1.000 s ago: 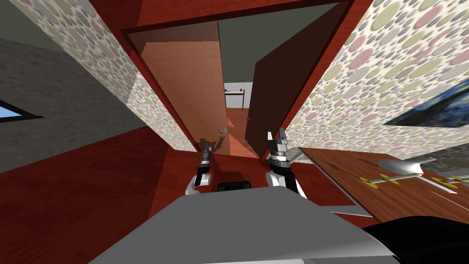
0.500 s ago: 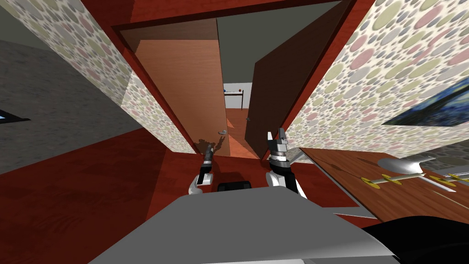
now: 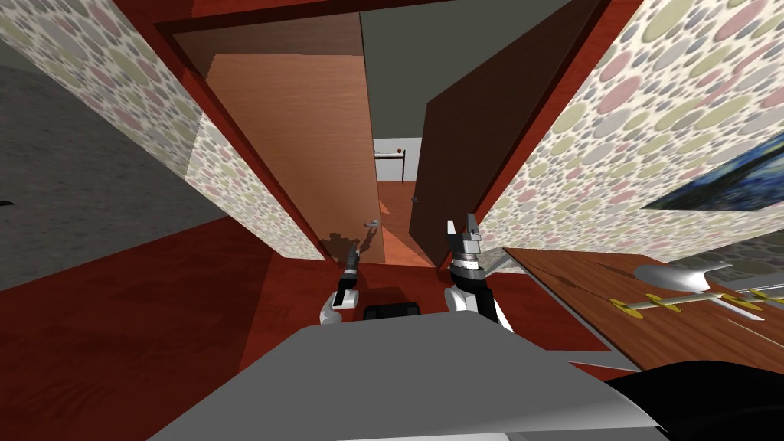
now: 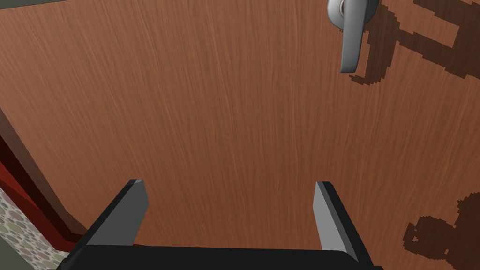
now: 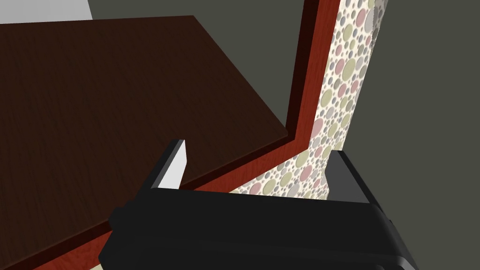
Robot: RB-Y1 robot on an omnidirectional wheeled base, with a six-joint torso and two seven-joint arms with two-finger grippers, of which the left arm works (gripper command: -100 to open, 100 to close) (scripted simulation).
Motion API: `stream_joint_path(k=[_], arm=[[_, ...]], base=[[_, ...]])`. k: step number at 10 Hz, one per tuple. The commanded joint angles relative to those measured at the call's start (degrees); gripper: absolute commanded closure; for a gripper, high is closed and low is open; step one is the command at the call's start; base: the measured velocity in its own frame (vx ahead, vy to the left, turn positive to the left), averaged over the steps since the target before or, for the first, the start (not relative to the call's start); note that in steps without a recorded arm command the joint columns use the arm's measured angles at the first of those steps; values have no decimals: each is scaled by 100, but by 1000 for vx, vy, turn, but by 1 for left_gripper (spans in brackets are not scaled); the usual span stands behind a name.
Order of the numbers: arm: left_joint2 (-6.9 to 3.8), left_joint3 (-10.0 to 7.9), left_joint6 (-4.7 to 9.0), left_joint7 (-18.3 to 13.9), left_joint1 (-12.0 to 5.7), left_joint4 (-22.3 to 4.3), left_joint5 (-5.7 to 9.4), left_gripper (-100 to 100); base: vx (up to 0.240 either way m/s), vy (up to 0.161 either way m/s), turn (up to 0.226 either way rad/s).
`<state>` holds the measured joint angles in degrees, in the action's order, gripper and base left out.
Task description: Push the door open
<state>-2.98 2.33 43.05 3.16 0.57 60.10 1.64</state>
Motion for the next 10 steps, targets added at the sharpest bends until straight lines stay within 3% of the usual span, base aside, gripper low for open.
stream_joint_path(k=[1, 10], arm=[[19, -1, 38, 9, -84, -178, 14, -100], [168, 60, 151, 41, -546, -1241, 129, -100]], base=[[53, 29, -9], [65, 32, -27]])
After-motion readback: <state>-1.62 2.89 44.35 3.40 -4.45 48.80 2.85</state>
